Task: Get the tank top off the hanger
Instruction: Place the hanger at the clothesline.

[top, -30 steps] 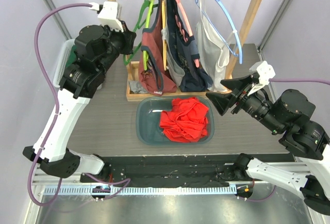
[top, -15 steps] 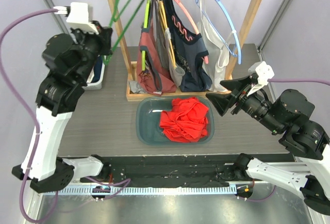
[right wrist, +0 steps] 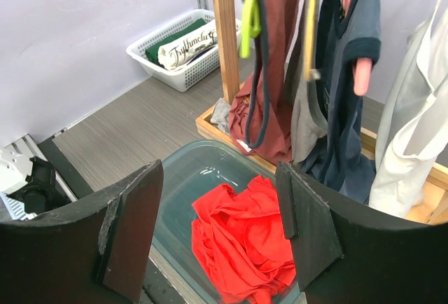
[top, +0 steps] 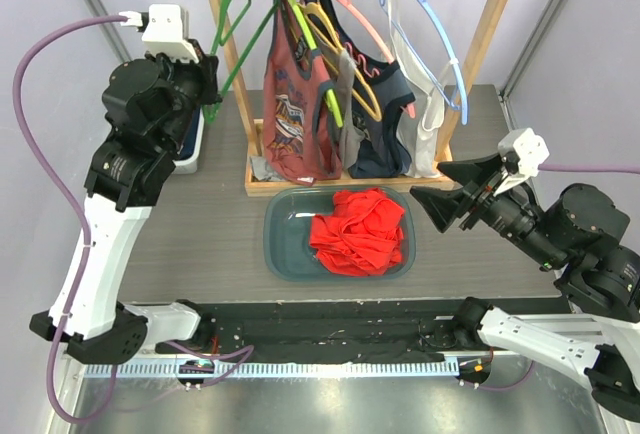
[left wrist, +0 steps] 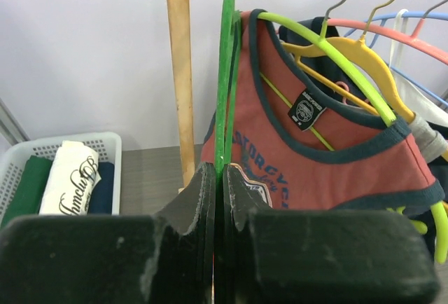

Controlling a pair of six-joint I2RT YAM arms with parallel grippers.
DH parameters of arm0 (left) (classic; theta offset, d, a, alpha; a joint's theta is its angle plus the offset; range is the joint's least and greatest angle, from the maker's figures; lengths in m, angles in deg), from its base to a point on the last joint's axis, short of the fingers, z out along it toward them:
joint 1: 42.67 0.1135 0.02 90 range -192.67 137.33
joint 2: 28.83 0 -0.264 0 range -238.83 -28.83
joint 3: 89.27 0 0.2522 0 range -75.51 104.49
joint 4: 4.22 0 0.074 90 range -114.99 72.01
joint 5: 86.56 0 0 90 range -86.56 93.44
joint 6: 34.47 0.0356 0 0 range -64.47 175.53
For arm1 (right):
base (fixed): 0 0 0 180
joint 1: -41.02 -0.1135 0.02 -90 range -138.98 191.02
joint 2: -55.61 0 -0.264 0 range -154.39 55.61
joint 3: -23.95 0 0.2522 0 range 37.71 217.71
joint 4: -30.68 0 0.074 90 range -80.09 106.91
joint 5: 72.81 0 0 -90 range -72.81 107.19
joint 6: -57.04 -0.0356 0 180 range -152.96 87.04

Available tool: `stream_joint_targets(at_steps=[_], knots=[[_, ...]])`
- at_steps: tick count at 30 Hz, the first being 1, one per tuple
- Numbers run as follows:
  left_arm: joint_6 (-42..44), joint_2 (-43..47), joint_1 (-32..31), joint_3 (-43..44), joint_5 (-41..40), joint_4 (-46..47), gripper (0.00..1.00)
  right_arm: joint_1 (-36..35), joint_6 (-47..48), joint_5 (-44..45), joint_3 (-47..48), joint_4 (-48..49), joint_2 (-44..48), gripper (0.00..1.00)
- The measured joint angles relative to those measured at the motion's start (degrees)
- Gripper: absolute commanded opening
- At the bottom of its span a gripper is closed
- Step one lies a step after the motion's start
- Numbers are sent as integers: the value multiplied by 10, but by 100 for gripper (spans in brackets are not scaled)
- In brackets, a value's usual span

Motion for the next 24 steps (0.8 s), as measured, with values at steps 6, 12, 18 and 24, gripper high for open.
stream_joint_targets(at_steps=[6,12,18,24], knots=[[-5,-10,4,-6,-5,8,0,0,0,2,0,-4,7,72],[-8,-33,4,-6,-12,21,0,0,0,2,0,-10,7,72],[11,-55,4,-10,-35,36,0,0,0,8,0,-15,14,72],[36,-55,4,-28,-52,54,0,0,0,13,0,-16,19,71]])
